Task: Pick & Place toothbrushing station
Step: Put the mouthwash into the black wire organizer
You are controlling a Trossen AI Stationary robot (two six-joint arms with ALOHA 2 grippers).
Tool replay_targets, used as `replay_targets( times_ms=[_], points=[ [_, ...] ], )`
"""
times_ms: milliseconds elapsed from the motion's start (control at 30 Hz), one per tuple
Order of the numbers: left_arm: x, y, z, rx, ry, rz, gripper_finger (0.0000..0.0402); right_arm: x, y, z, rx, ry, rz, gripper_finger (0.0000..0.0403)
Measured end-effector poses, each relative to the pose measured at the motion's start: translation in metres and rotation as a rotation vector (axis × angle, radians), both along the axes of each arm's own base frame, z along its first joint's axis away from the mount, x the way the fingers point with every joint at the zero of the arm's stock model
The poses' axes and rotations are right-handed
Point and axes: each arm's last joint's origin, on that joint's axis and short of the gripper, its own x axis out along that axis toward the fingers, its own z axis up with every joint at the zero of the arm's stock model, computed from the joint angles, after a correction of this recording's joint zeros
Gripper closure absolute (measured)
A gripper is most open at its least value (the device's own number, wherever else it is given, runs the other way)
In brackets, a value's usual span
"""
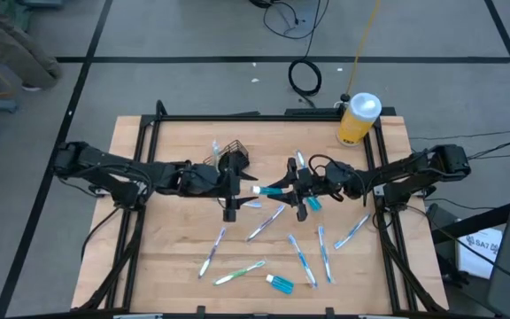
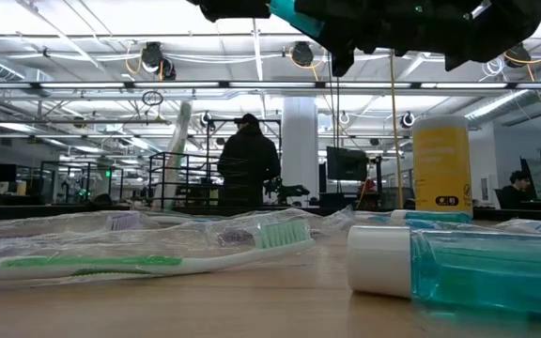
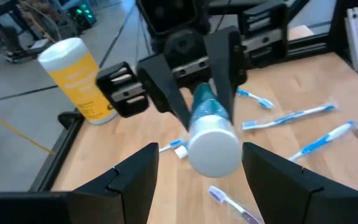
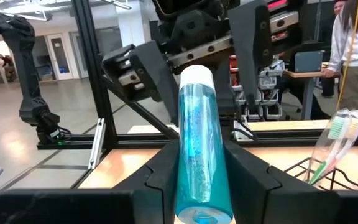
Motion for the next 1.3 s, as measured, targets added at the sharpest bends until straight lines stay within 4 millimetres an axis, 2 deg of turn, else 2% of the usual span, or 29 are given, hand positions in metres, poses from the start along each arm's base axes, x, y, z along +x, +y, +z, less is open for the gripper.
replay_targets(
  times_ms=[567, 1000, 1300],
  points=[
    [0.0014, -0.0007, 0.0019, 0.004, -0.025, -0.019, 0.0169, 0.0001, -0.0004, -0.0007, 0.000, 0.007, -0.002, 0.0302],
    [0.0014, -0.0007, 0.0019, 0.001, -0.025, -0.017, 0.0285, 0.0001, -0.0004, -0.0007, -0.001, 0.007, -0.003, 0.0302],
    [0.0008, -0.0015, 0.0009, 0.007, -0.013, -0.019, 0.0298, 0.0001, -0.0007, -0.0011, -0.020, 0.009, -0.009, 0.0299]
  ],
)
